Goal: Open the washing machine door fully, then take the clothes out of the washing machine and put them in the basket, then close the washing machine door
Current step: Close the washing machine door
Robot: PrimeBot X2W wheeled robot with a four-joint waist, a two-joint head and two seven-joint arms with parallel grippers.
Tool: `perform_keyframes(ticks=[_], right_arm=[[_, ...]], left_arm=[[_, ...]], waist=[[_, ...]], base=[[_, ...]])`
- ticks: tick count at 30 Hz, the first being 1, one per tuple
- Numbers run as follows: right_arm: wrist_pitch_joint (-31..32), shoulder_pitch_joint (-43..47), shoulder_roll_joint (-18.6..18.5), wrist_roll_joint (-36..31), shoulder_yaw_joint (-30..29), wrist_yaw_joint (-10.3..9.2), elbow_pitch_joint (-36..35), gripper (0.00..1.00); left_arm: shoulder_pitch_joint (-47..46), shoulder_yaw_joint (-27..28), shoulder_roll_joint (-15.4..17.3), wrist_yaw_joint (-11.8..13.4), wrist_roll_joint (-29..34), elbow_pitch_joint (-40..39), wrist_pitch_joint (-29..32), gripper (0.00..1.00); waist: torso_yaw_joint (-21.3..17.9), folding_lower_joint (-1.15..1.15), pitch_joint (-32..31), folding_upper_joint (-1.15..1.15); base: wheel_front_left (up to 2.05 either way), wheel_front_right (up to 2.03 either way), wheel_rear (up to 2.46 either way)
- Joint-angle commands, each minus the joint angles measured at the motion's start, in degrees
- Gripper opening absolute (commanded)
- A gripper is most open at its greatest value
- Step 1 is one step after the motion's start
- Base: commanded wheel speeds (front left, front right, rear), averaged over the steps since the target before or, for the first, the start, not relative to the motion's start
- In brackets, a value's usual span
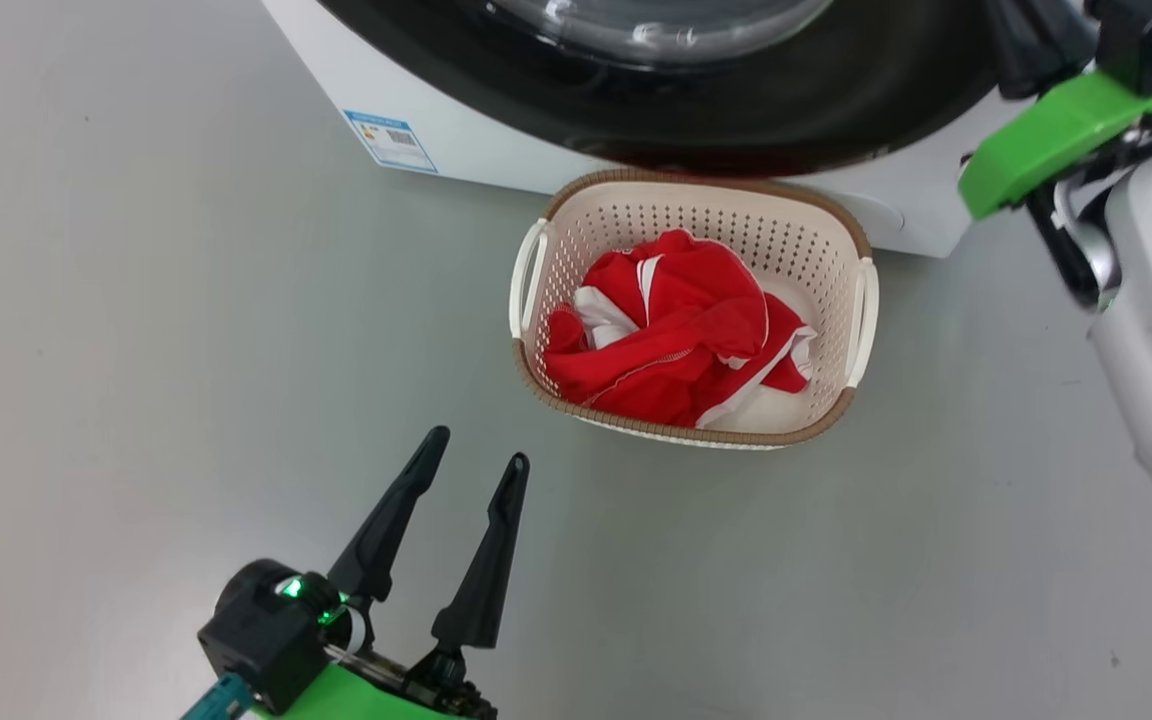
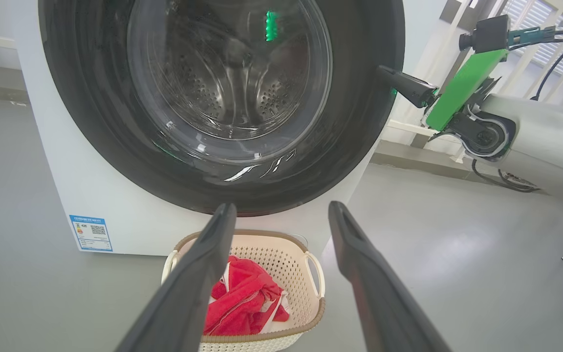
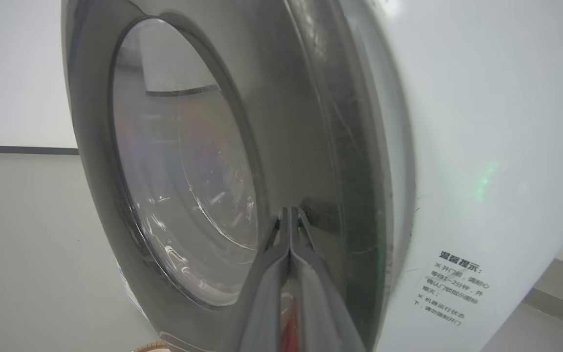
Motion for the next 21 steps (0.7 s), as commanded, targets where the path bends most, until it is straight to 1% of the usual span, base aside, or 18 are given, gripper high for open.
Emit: perform_keyframes(ticks=[1, 6, 10, 16, 18, 21], right_arm=[[-0.4, -2.3, 0.6, -0.6, -0.7, -0.08, -0.2, 0.0], [-0.4, -7.1, 0.5, -2.9, -2.9, -0.08, 2.8, 0.0], [-0.4, -9.0, 0.7, -5.0, -5.2, -0.08, 3.8, 0.0], [-0.4, -9.0, 1.6, -6.7, -7.4, -0.08, 3.5, 0.0], [-0.4, -8.2, 2.0, -7.1, -7.2, -0.08, 2.9, 0.0], [-0.4, -6.8, 2.7, -6.8, -6.3, -0.08, 2.0, 0.0]], left_arm=[[-1.7, 1.5, 1.3, -0.3, 0.0, -1.0, -0.7, 1.0], [-2.6, 0.8, 0.9, -0.3, -0.5, -0.5, -0.7, 1.0], [-3.2, 0.9, 0.8, -0.3, -0.1, 0.0, -0.7, 1.0], [-3.5, 2.1, -0.1, -0.3, 1.5, 0.4, -0.7, 1.0], [-3.6, 2.6, -0.3, -0.3, 1.7, 0.6, -0.7, 1.0], [-3.5, 4.8, -0.7, -0.3, 2.5, 0.7, -0.7, 1.0]], waist=[[0.1, 0.0, 1.2, 0.0], [0.5, 0.0, 3.2, 0.0], [0.8, 0.0, 4.0, 0.0], [0.6, 0.0, 4.2, 0.0], [0.4, 0.0, 4.1, 0.0], [-0.4, 0.0, 3.8, 0.0]], base=[[0.0, 0.0, 0.0], [0.0, 0.0, 0.0], [0.0, 0.0, 0.0], [0.0, 0.0, 0.0], [0.0, 0.0, 0.0], [0.0, 0.0, 0.0]])
